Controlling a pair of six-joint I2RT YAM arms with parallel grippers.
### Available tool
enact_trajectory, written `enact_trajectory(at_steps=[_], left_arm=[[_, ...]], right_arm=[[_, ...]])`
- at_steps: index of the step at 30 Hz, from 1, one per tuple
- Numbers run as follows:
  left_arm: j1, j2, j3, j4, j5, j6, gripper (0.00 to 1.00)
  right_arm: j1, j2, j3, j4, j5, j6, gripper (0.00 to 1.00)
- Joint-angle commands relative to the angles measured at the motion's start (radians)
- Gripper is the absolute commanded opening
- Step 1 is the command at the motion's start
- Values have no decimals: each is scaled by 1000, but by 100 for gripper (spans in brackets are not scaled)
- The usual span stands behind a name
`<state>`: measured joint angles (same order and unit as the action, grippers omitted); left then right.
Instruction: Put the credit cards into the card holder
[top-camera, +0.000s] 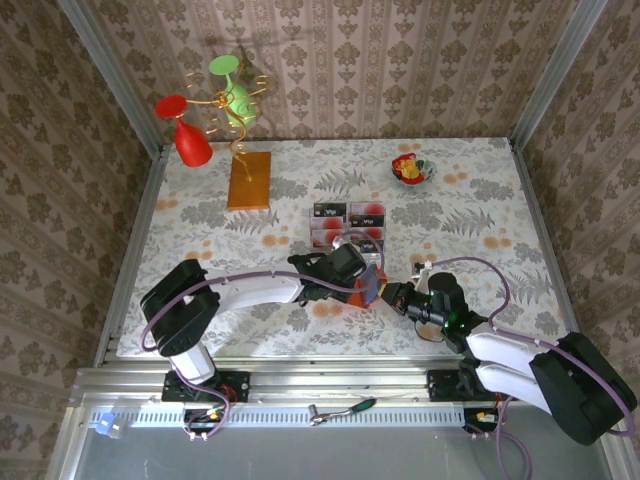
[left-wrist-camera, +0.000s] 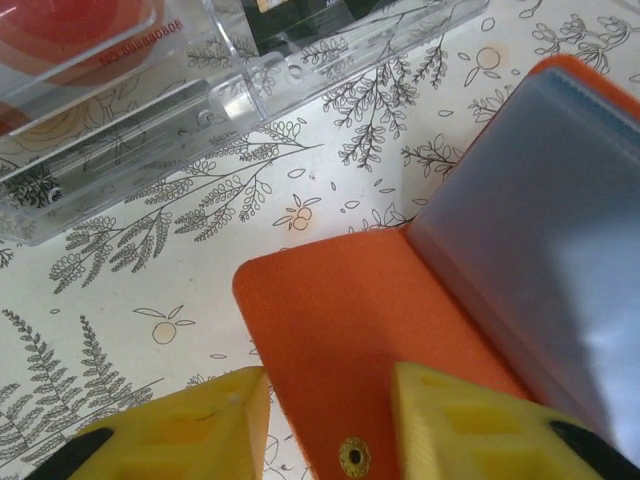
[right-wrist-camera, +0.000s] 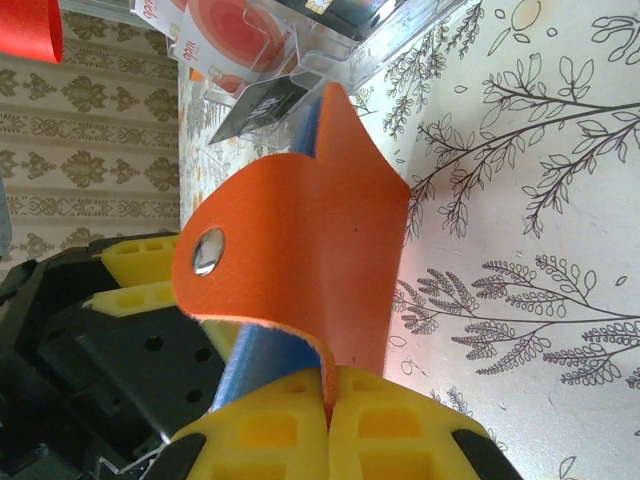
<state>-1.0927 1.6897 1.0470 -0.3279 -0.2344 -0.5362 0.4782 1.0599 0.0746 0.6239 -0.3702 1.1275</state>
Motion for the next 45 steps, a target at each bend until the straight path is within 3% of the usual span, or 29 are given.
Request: enact_trajectory(at_steps=[1, 7, 11, 16, 23, 26, 30, 34, 42, 45], left_arm=[[-9, 11, -9, 18, -22, 3, 25], [-13, 18, 1, 3, -40, 23, 10], [-15, 21, 2, 3, -40, 27, 8], [-22, 44, 24, -7, -24, 44, 31], [-24, 54, 15, 16, -16, 34, 34], [-25, 56, 4, 24, -19, 32, 30], [-24, 60, 3, 24, -37, 48, 13], [-17, 70, 27, 12, -52, 89, 0], [5, 92, 81, -35, -76, 203, 0], [22, 91, 81, -36, -69, 220, 0]], right_arm=[[8, 7, -9, -14, 25, -27, 0], [23, 43, -2, -29, 25, -43, 0], [37, 85, 4, -16, 29, -48, 0], [49, 150, 11, 34, 27, -49, 0], [68, 220, 24, 78, 33, -47, 0], [77, 234, 28, 84, 36, -46, 0], [87, 235, 33, 70, 49, -44, 0], [88, 224, 54, 25, 56, -58, 10], [63, 163, 84, -104, 62, -91, 41], [28, 95, 89, -204, 62, -111, 42]])
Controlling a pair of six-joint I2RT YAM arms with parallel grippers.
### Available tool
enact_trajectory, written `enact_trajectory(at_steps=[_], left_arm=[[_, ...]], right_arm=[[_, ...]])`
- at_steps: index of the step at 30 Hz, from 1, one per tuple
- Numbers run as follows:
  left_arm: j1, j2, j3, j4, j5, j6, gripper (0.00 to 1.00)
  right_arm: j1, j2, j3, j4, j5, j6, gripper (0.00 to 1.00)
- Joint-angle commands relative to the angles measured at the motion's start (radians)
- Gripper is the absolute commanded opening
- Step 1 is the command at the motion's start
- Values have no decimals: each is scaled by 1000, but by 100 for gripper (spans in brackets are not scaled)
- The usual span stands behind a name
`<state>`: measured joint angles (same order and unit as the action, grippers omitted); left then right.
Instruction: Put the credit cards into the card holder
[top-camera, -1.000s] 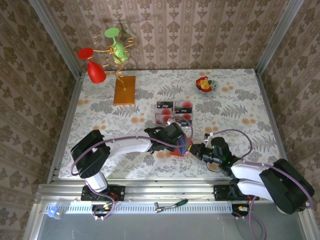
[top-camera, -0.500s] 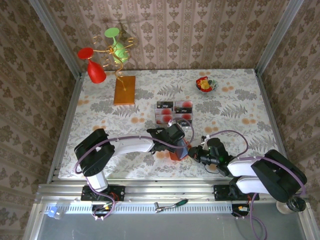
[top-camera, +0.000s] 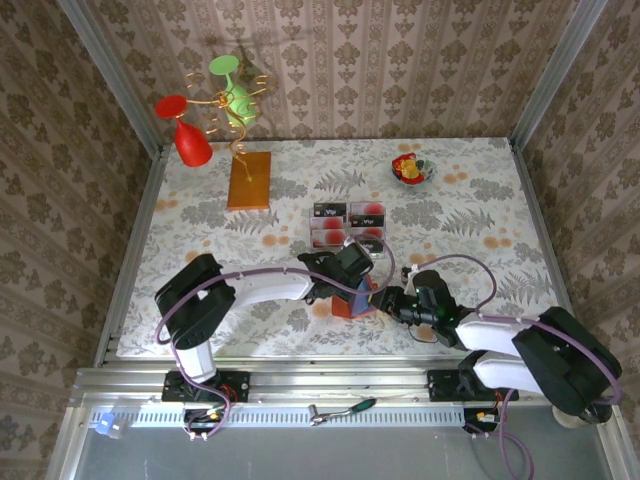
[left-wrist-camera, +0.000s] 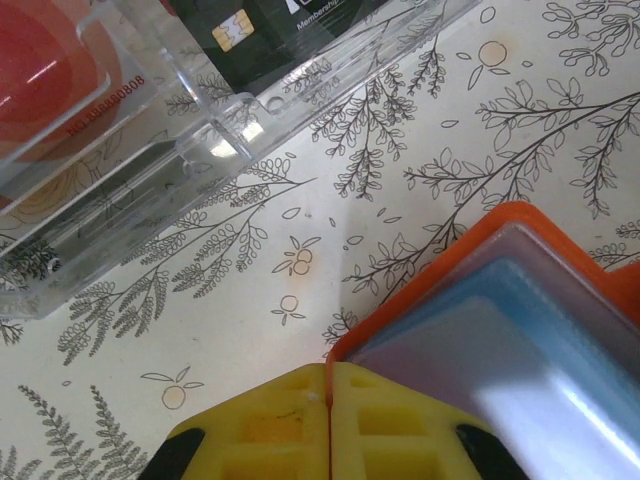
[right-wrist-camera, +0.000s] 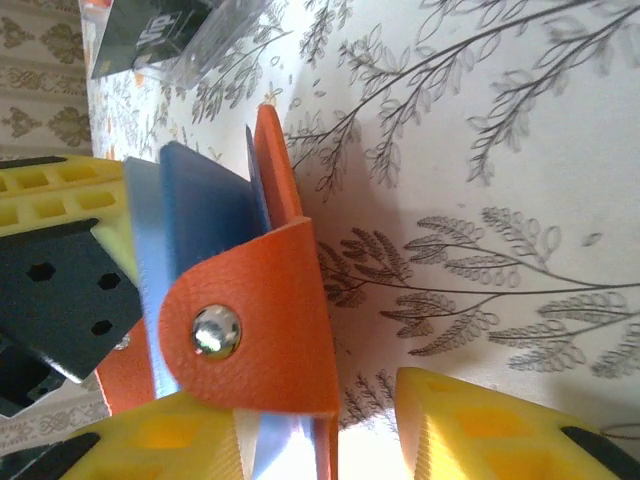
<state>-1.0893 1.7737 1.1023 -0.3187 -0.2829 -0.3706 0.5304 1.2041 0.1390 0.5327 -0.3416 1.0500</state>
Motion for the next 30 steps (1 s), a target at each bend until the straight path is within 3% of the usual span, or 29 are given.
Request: enact_trajectory(at_steps=[1, 4, 7, 11, 22, 30], left_arm=[[24, 7, 24, -45, -22, 60, 0], [34, 7, 22, -42, -20, 71, 0], [42, 7, 20, -32, -13, 78, 0], [48, 7, -1, 1, -9, 98, 0], [67, 1, -37, 74, 5, 128, 0], [108, -29, -85, 141, 66, 93, 3]], right_arm=[[-39, -87, 22, -150, 34, -39, 42], [-76, -210, 22, -268, 41, -55, 41], [-87, -303, 41, -366, 40, -74, 33], [-79, -298, 71, -364, 6, -76, 20], [109, 82, 247, -141, 48, -55, 9], [161, 356, 309, 63, 25, 9, 6]])
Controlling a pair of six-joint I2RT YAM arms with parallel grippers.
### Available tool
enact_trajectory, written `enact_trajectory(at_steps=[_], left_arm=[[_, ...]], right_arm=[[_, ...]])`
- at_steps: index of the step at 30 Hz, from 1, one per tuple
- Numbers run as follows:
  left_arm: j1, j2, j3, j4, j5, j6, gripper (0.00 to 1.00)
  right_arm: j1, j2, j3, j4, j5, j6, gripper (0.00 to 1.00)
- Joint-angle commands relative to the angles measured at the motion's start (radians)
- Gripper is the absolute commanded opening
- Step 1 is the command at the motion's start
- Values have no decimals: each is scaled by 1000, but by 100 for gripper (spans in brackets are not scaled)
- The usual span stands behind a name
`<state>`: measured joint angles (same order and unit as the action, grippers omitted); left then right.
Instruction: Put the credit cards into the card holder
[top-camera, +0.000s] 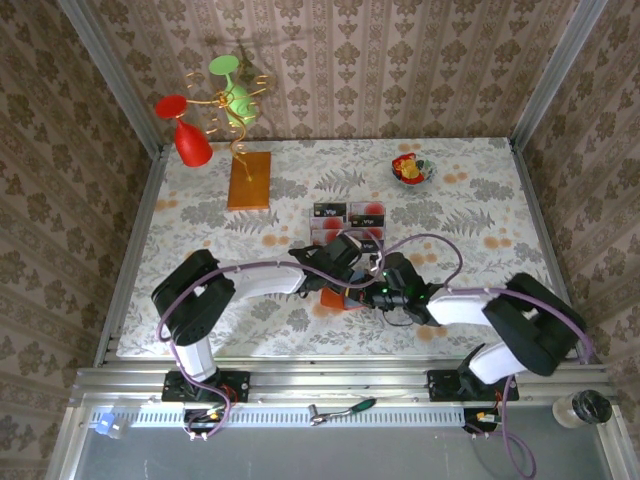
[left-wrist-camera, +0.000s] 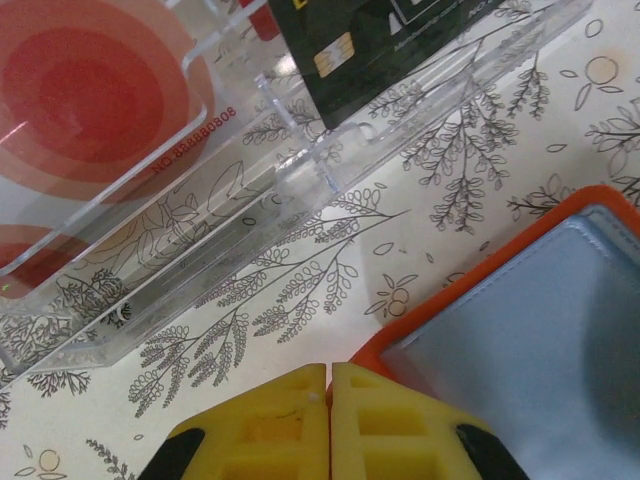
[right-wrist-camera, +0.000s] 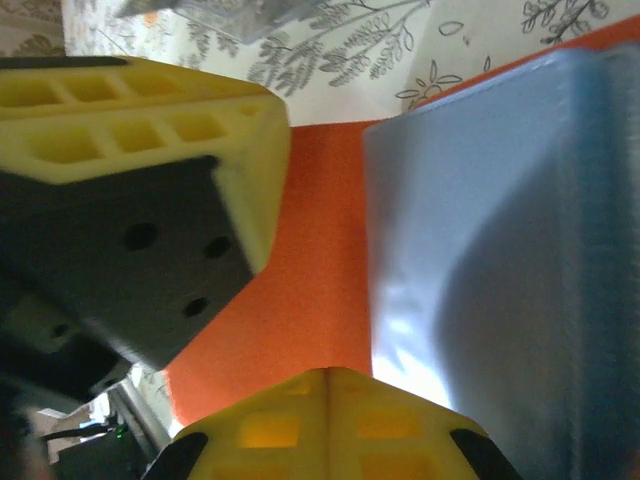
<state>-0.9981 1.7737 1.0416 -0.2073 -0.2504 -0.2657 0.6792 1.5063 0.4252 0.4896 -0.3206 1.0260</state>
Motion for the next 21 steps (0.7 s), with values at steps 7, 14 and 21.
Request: enact_trajectory(at_steps=[7, 14, 21], left_arm=[[65, -95, -84, 60, 62, -75, 47], [76, -141, -135, 42, 66, -144, 53], [47, -215, -238, 51, 24, -240, 54]], right_arm=[[19, 158, 5, 196, 2, 81, 5], [31, 150, -9, 196, 24, 89, 5], [43, 140, -31, 204, 51, 103, 5]])
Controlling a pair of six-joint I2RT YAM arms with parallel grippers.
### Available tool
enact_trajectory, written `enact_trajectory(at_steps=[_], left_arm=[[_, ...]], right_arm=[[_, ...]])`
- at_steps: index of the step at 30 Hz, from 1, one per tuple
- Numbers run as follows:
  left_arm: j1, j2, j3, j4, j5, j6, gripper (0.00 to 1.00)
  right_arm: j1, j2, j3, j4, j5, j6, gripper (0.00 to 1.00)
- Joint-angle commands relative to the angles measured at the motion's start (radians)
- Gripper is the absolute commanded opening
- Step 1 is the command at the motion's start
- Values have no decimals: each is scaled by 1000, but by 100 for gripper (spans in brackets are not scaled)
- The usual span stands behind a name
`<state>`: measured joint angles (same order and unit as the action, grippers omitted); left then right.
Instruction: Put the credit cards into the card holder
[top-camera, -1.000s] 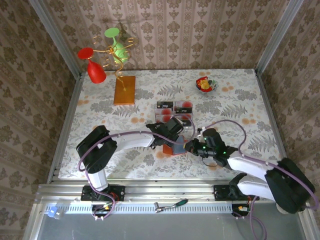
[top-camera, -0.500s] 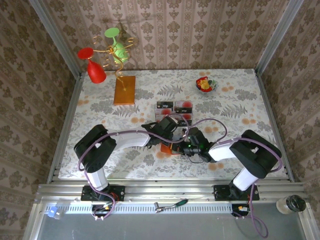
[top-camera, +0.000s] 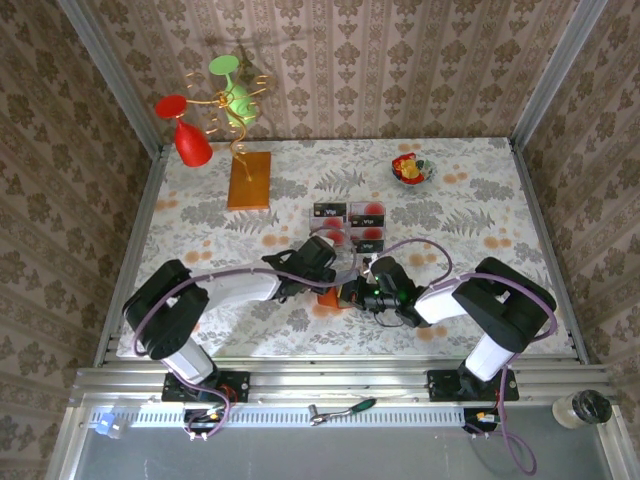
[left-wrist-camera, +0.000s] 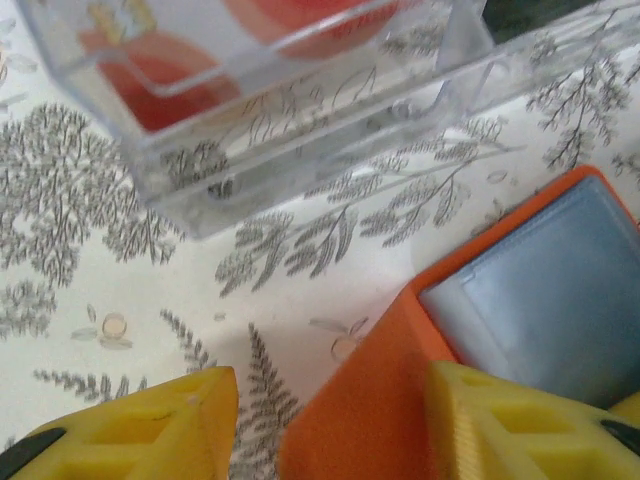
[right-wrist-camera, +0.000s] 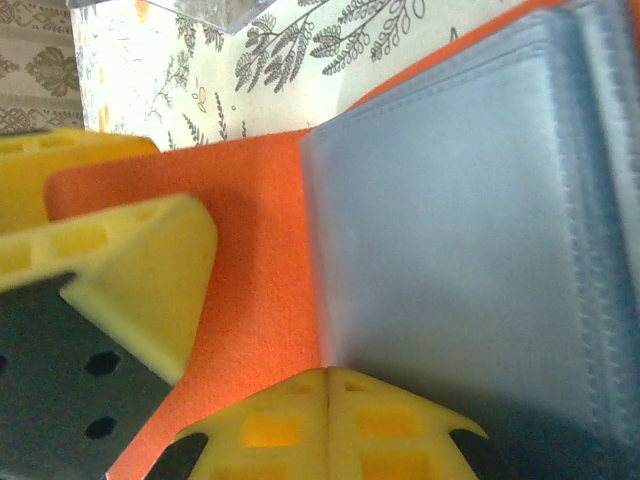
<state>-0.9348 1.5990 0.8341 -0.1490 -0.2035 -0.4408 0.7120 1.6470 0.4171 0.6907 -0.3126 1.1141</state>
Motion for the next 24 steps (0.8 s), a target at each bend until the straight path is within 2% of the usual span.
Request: enact_trajectory(at_steps=[1, 6, 11, 17, 24], left_arm=[[-23, -50, -41, -9, -34, -73, 55], [-39, -66, -77, -31, -79, -95, 57], [-36, -14, -73, -53, -116, -96, 51], [-23, 30, -51, -52, -126, -66, 46], [-10, 43, -30, -52, -132, -26, 45]], right_arm=[[12, 2, -26, 8, 47, 19, 4], [29, 4, -44, 27, 71, 39, 4], [32, -29, -40, 5, 74, 36, 4], [26, -179, 33, -240, 111, -62, 6], [4, -333, 138, -545, 174, -221, 16]])
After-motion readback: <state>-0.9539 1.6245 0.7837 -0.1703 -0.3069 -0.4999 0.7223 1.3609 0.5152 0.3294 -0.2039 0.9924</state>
